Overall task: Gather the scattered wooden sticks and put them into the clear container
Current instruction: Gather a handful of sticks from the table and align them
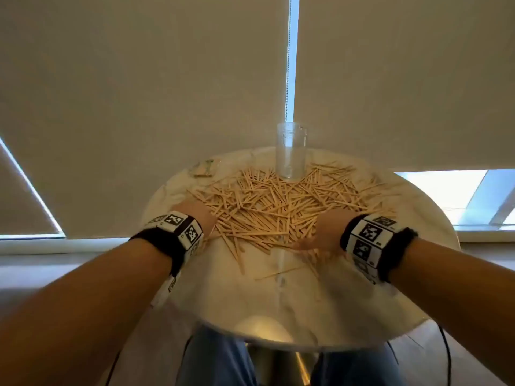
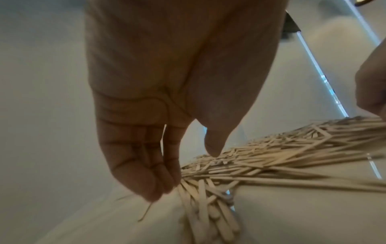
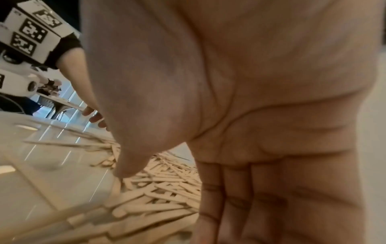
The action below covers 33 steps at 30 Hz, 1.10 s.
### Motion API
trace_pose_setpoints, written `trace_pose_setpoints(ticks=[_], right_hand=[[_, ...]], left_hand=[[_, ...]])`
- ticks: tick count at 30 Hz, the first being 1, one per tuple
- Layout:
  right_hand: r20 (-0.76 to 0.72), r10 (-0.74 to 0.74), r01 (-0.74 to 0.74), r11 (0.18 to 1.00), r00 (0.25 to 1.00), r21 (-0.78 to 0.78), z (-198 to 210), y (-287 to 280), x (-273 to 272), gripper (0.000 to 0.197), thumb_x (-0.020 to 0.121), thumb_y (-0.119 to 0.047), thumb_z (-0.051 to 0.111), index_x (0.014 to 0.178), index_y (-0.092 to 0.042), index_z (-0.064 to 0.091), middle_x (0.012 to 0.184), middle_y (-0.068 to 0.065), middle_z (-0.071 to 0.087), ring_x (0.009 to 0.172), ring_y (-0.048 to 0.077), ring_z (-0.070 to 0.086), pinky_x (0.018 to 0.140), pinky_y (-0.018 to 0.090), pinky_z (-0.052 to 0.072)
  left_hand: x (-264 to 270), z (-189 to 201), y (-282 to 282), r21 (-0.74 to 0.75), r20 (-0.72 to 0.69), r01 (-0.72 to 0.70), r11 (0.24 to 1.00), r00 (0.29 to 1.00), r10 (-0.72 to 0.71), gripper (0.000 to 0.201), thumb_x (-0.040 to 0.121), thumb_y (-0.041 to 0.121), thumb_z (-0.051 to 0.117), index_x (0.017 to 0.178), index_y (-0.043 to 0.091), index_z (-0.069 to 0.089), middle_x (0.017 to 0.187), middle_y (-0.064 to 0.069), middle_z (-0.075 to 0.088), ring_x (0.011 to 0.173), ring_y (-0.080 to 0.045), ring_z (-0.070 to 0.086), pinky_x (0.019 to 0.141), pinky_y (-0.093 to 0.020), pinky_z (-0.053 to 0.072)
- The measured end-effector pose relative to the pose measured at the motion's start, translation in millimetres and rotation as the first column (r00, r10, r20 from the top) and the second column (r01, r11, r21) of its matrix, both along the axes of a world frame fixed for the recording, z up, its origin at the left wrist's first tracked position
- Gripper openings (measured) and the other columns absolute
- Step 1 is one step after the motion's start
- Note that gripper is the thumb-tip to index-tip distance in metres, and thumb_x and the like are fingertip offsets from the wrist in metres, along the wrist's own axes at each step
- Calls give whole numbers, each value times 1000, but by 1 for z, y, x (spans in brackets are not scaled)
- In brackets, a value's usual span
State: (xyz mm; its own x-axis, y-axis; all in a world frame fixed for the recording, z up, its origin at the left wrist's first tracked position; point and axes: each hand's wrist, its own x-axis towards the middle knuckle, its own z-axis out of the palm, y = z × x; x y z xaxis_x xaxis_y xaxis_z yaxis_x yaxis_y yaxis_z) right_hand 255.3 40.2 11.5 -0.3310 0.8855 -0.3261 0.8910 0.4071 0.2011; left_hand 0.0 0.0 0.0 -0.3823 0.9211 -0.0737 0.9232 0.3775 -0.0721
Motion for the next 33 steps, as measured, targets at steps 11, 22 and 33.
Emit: trace_pose_setpoints(ticks=[11, 22, 33], right_hand=[[-100, 67, -68, 998, 993, -12, -8, 44, -20, 43, 87, -44, 71, 69, -8, 55, 67, 0, 50, 74, 21, 55, 63, 29, 46], [-149, 87, -96, 994, 985, -55, -8, 46, -8, 45, 86, -54, 69, 80, -10, 62, 72, 1, 53, 79, 20, 55, 61, 27, 45], [-267, -25, 8, 998, 963, -65, -10, 33, 2, 12, 94, -20, 61, 88, -10, 61, 69, 0, 49, 80, 21, 55, 64, 27, 44]], left_hand=[[29, -17, 59, -152, 54, 36, 988, 998, -28, 75, 80, 85, 39, 59, 13, 50, 59, -2, 48, 58, -20, 50, 57, -28, 40], [57, -3, 85, -119, 287, -76, 990, 952, 108, 78, 87, 66, 56, 132, 2, 56, 131, -14, 61, 119, -30, 59, 94, -36, 47], [55, 9, 76, -148, 340, -49, 988, 935, 97, 43, 96, 33, 59, 130, 7, 60, 134, -11, 59, 121, -29, 58, 100, -38, 50]])
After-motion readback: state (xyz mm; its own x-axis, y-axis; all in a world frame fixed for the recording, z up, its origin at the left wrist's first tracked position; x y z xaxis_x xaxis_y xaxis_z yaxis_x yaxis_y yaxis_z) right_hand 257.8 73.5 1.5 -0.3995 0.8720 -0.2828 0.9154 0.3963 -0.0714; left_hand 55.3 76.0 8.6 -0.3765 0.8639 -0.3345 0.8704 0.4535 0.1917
